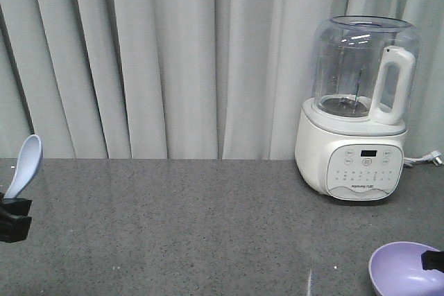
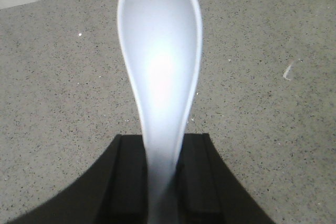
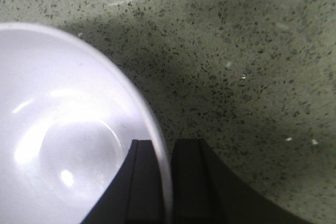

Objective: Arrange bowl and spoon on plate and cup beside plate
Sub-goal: 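Grasp the lavender bowl rim with the right gripper and lift it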

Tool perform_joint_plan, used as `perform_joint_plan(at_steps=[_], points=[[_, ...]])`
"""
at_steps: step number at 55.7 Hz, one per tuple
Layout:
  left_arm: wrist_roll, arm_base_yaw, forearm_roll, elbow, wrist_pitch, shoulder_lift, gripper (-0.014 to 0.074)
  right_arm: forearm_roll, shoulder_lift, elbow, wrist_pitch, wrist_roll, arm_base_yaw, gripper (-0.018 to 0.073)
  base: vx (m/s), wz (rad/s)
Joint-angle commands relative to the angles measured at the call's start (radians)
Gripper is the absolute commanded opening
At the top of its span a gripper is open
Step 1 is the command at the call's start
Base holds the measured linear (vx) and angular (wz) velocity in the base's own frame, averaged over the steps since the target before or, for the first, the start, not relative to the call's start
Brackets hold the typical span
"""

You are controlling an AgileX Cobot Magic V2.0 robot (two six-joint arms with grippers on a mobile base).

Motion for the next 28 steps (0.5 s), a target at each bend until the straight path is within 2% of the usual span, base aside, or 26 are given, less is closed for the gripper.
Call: perform_joint_plan(at_steps=[1, 6, 13, 19, 28], points=[[-0.003, -0.007, -0.006, -0.032, -0.071, -0.019, -0.0006, 0.012, -0.097, -0.028, -0.039, -0.058, -0.004, -0.0012, 0.00, 0.00], [-0.003, -0.007, -0.006, -0.032, -0.087, -0.019, -0.0006, 0.081, -0.181, -0.028, -0.072, -0.128, -0.004, -0.0012, 0.00, 0.00], [-0.003, -0.007, -0.006, -0.032, -0.086, -0.024, -0.0006, 0.267, -0.316, -0.028, -0.111, -0.314, -0.004, -0.0012, 0.00, 0.00], [-0.003, -0.007, -0.007, -0.032, -0.098, -0.053, -0.0006, 0.455, -0.438, -0.028, -0.109, -0.516, -0.004, -0.0011, 0.00, 0.00], [-0.003, -0.007, -0.007, -0.002, -0.131, -0.133, -0.0004, 0.632, -0.573, -0.028, -0.079, -0.679, -0.004, -0.0009, 0.00, 0.00]])
